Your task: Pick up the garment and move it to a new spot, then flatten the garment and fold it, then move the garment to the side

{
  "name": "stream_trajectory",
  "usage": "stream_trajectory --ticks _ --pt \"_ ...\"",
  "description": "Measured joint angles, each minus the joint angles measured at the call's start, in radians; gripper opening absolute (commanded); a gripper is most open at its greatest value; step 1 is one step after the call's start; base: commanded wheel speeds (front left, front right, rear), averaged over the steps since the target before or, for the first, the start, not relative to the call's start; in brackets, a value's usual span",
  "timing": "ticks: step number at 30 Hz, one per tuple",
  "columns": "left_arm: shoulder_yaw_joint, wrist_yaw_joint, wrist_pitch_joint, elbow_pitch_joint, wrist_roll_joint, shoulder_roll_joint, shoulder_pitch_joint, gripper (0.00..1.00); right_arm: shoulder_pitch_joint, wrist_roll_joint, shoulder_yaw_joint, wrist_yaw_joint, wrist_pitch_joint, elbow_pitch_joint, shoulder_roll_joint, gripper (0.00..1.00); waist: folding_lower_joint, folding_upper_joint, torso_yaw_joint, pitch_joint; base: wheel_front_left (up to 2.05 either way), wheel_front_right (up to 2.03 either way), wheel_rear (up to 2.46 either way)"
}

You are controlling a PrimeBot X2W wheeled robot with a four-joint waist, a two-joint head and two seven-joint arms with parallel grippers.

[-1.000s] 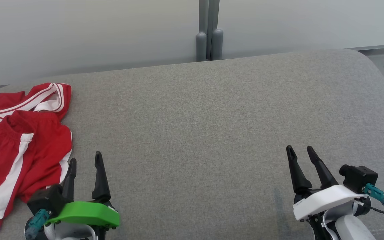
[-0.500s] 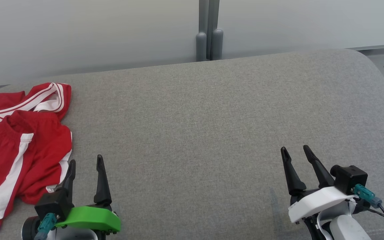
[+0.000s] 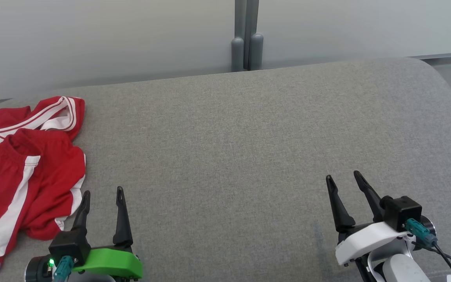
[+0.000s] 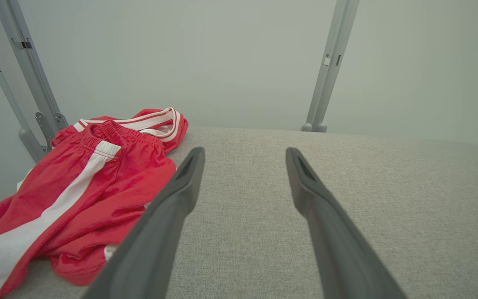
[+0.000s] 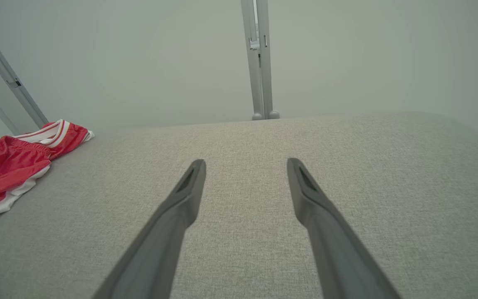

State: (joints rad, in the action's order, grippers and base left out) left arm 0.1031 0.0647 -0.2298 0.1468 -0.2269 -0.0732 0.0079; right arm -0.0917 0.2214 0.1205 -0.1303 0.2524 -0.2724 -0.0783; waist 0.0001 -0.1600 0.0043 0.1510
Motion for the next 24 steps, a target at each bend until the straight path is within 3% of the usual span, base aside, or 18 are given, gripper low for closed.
stream_trajectory --ticks 24 --pt "-0.03 -0.019 -0.033 0.012 0.104 0.02 0.021 1.0 0.008 -0.174 -0.041 0.0 0.006 0.008 0.031 1.0 0.0 0.0 0.004 -0.018 0.0 0.0 0.0"
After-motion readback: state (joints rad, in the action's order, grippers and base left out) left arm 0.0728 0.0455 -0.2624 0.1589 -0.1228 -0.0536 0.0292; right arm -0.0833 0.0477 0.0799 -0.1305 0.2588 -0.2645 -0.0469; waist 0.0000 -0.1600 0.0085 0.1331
